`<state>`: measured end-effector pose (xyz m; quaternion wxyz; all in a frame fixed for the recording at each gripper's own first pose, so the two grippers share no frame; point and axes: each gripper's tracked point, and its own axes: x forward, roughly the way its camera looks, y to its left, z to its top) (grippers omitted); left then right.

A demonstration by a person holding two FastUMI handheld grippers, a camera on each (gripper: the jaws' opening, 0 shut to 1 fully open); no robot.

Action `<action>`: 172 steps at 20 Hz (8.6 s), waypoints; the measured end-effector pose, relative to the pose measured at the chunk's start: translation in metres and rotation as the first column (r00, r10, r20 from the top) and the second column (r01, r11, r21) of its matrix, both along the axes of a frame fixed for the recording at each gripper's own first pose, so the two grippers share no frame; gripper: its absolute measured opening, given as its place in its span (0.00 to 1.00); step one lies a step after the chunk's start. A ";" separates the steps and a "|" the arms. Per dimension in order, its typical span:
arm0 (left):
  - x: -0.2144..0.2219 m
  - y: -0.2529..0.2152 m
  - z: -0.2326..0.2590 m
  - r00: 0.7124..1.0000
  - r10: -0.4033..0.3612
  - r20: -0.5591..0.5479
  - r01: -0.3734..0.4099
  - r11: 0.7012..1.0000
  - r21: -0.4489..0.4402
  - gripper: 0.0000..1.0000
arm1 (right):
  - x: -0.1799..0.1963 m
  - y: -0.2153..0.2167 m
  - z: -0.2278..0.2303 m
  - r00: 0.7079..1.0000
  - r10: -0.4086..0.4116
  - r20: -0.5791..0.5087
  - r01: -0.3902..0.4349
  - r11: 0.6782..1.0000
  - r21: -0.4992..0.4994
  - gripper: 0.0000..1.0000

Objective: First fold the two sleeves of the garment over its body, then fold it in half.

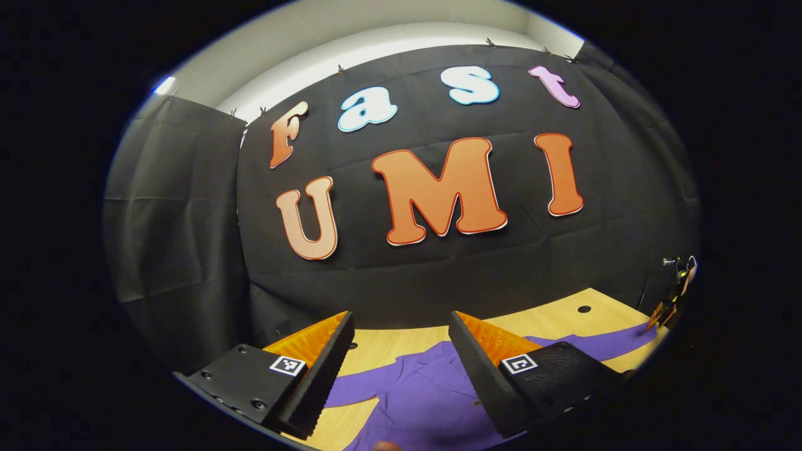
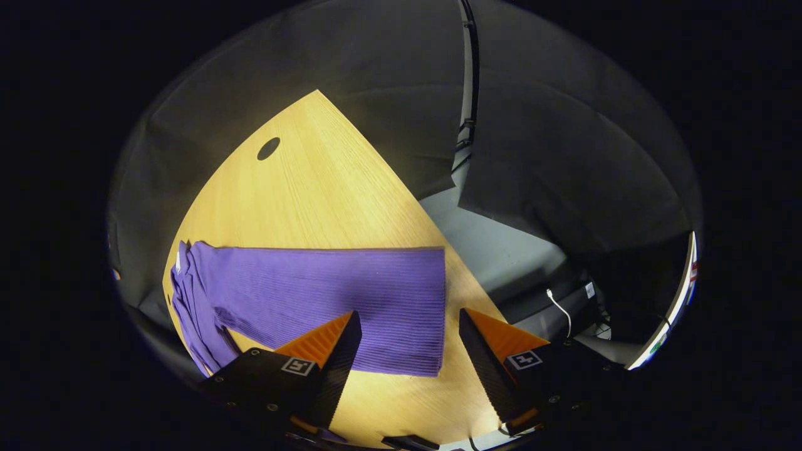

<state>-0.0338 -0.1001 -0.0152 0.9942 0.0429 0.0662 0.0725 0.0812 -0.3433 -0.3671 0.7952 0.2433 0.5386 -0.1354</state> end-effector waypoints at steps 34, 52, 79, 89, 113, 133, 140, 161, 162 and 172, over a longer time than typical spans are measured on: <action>-0.008 0.120 -0.029 1.000 -0.012 -0.021 0.010 0.997 -0.079 0.98 | 0.023 0.164 0.212 0.947 0.215 0.237 -0.172 0.967 -0.190 0.03; -0.017 0.235 -0.089 0.994 0.040 -0.106 -0.055 0.988 -0.146 0.98 | 0.045 0.402 0.293 0.829 0.459 0.319 -0.384 0.883 -0.270 0.02; -0.011 0.322 -0.146 0.951 0.143 -0.273 -0.188 0.971 -0.145 0.99 | 0.045 0.524 0.370 0.551 0.567 0.613 -0.467 0.818 -0.336 0.87; 0.001 0.380 -0.269 0.745 0.070 -0.664 -0.378 0.864 -0.334 1.00 | 0.005 0.439 0.401 0.492 0.519 0.699 -0.253 0.853 -0.456 0.95; -0.035 0.418 -0.427 0.323 -0.051 -0.945 -0.600 0.761 -0.246 0.96 | -0.054 0.353 0.351 0.606 0.463 0.646 -0.123 0.858 -0.499 0.95; 0.008 0.377 -0.364 0.401 -0.147 -0.904 -0.414 0.851 -0.322 0.10 | -0.068 0.319 0.362 0.593 0.413 0.692 -0.086 0.886 -0.455 0.95; 0.062 0.318 -0.279 0.507 -0.225 -0.832 -0.209 0.905 -0.372 0.10 | -0.067 0.319 0.358 0.573 0.407 0.712 -0.103 0.897 -0.430 0.95; 0.165 0.007 -0.143 0.466 -0.515 -0.719 0.344 0.855 -0.389 0.10 | -0.098 0.270 0.325 0.577 0.385 0.720 -0.098 0.908 -0.407 0.95; 0.168 -0.006 -0.142 0.459 -0.521 -0.720 0.361 0.850 -0.384 0.10 | -0.099 0.267 0.324 0.577 0.378 0.724 -0.097 0.912 -0.399 0.95; 0.185 -0.108 -0.170 0.414 -0.529 -0.741 0.429 0.831 -0.354 0.10 | -0.104 0.244 0.305 0.602 0.340 0.722 -0.110 0.931 -0.347 0.95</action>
